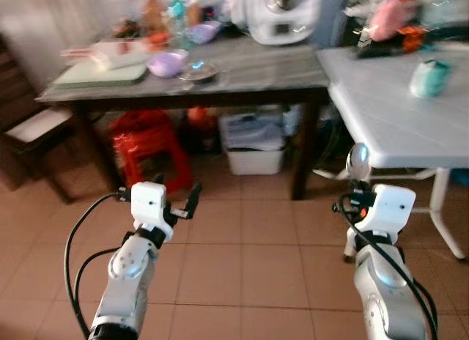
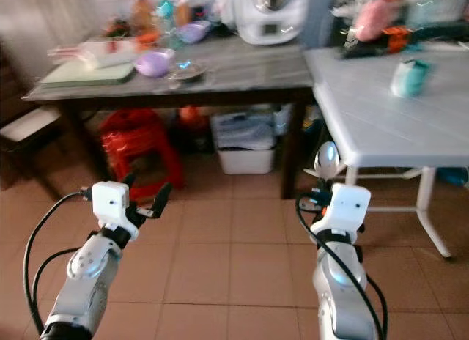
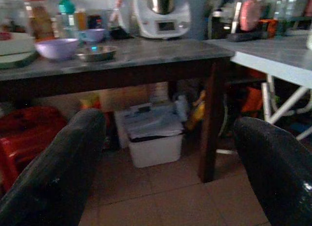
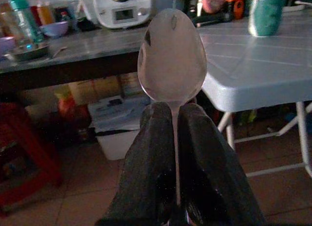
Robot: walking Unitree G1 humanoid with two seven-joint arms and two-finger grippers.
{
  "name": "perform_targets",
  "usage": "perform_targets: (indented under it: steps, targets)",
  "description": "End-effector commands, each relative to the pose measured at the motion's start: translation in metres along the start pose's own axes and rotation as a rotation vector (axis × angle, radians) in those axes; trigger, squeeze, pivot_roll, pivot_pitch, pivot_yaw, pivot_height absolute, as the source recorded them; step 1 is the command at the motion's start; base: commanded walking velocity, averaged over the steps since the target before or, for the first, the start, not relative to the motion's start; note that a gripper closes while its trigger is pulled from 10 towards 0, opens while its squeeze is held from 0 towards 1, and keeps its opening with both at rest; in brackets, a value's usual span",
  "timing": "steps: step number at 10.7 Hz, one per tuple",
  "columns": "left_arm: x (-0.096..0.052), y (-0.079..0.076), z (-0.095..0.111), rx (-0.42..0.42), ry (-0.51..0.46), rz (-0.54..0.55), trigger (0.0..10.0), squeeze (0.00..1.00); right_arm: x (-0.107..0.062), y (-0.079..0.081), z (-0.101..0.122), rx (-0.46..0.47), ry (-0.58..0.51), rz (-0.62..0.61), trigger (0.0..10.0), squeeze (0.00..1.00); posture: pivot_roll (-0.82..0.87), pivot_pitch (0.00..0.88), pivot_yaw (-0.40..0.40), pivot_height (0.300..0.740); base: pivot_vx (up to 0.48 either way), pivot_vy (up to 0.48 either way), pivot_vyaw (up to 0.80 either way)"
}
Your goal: Setting the table
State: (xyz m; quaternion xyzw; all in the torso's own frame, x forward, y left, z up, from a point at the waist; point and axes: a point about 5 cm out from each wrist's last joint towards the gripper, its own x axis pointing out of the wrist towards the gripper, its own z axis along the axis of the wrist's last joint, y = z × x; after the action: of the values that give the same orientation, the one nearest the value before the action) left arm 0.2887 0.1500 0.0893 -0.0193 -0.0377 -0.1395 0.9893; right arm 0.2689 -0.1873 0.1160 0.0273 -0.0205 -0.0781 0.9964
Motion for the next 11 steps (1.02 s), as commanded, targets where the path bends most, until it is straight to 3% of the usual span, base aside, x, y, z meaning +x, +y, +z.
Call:
perform_targets:
  steps: [1, 8, 11]
  targets:
    - [0.0004, 0.0028, 0.0047, 0.005, -0.011, -0.004, 10.0, 0.0, 0.0008, 0.0039, 0.0064, 0.005, -0.032, 0.016, 10.0, 0.0, 0.04, 0.0, 0.087, 0.74, 0.307, 0.0, 0.0]
    - [0.0016, 0.0001, 0.005, -0.003, -0.003, -0.018, 10.0, 0.0, -0.0003, 0.0068, 0.0058, 0.008, -0.032, 0.029, 10.0, 0.0, 0.04, 0.003, 0.092, 0.74, 0.369, 0.0, 0.0]
    - [0.0018, -0.0017, 0.0045, -0.006, 0.0, -0.028, 10.0, 0.0, -0.0006, 0.0065, 0.0054, 0.011, -0.033, 0.028, 10.0, 0.0, 0.03, 0.001, 0.095, 0.74, 0.412, 0.0, 0.51]
